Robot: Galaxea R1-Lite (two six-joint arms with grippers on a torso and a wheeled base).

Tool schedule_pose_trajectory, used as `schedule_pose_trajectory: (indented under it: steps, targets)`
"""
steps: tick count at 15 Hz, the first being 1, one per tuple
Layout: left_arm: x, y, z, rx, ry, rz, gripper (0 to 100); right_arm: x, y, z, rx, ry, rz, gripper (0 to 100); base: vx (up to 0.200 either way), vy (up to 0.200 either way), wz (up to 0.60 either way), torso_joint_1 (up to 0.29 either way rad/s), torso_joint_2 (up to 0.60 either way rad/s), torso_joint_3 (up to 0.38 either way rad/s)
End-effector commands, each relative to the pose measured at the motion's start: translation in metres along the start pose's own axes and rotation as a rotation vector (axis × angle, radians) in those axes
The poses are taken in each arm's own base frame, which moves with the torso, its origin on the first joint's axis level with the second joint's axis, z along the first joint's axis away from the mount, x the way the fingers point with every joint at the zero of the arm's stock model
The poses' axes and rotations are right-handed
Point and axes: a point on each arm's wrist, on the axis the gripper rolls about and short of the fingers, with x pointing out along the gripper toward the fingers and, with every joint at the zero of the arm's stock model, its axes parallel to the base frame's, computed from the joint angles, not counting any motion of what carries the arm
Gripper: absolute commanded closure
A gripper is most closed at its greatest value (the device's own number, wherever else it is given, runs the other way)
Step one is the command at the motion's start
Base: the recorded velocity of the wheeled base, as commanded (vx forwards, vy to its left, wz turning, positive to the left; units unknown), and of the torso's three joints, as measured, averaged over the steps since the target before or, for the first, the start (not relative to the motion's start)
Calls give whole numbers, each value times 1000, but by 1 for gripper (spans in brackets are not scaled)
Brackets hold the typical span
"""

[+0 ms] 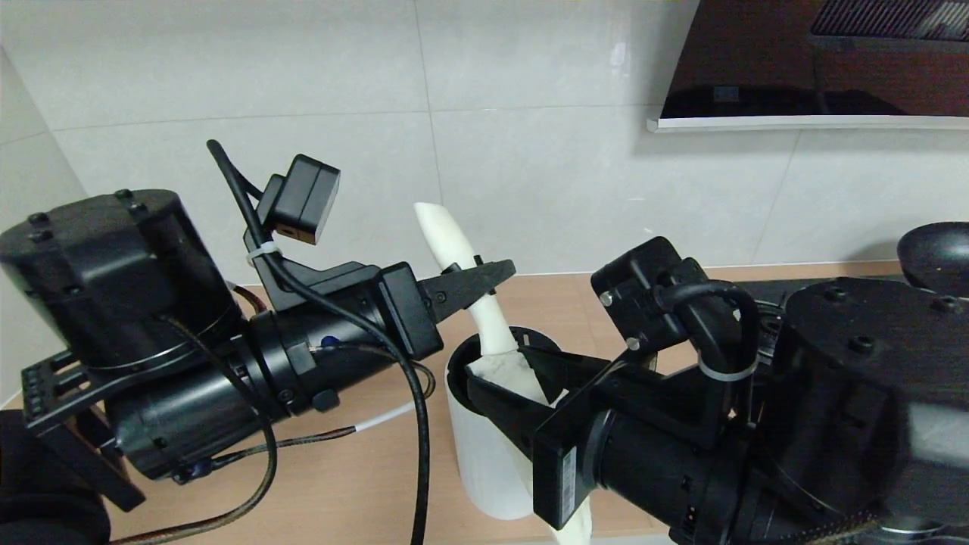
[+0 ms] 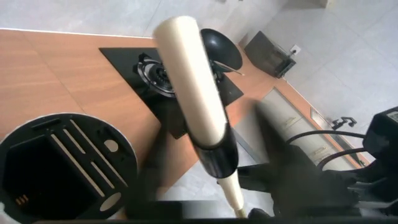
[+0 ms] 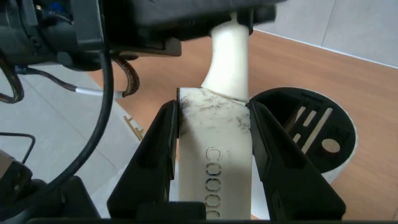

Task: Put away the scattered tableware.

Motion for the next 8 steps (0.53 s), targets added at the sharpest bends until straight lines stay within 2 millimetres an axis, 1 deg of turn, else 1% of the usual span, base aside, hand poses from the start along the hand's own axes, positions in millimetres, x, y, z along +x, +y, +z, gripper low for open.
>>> schedule_pose_trajectory:
  steps: [1, 6, 8]
  targets:
    - [0, 0, 0, -1, 0, 3, 100, -1, 0, 1, 3, -8, 2, 100, 0, 0, 0, 0, 0, 0]
    - [-2, 0, 0, 3, -7, 0, 100, -3, 0, 4, 5, -16, -3, 100, 0, 0, 0, 0, 0, 0]
    - [-6, 0, -2, 12, -38, -29, 100, -3, 0, 5, 6, -20, -12, 100, 0, 0, 0, 0, 0, 0]
